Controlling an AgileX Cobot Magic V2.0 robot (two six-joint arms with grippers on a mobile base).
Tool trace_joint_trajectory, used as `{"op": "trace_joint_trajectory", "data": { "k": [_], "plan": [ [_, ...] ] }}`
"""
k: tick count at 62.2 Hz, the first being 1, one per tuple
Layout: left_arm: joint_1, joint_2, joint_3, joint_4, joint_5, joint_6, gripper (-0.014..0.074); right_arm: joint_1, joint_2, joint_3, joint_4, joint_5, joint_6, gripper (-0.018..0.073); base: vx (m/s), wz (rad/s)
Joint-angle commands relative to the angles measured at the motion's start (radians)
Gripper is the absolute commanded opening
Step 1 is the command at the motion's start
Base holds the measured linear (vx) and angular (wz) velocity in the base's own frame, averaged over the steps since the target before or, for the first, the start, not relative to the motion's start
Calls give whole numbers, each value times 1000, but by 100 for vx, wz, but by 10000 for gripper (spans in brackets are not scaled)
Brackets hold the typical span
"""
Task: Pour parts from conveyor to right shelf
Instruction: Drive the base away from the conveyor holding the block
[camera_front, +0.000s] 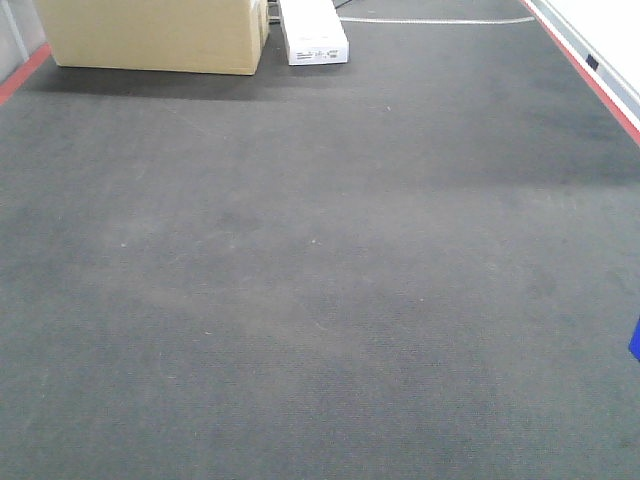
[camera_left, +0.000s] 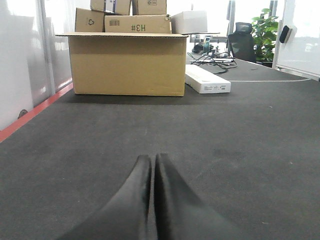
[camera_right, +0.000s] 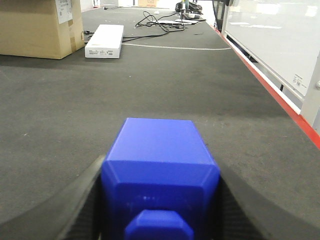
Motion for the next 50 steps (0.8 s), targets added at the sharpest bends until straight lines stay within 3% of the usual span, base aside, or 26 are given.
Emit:
{"op": "trace_joint_trajectory", "data": {
  "k": [1, 21, 50],
  "plan": [
    [-1, -11, 30, 0, -75, -9, -6, 2, 11, -31, 1, -85, -6, -9, -1, 4],
    [-1, -11, 30, 0, -75, -9, -6, 2, 11, -31, 1, -85, -6, -9, -13, 3],
    [-1, -12, 30, 0, -73, -9, -6, 2, 9, -31, 1, -83, -6, -9, -41, 0]
  ]
}}
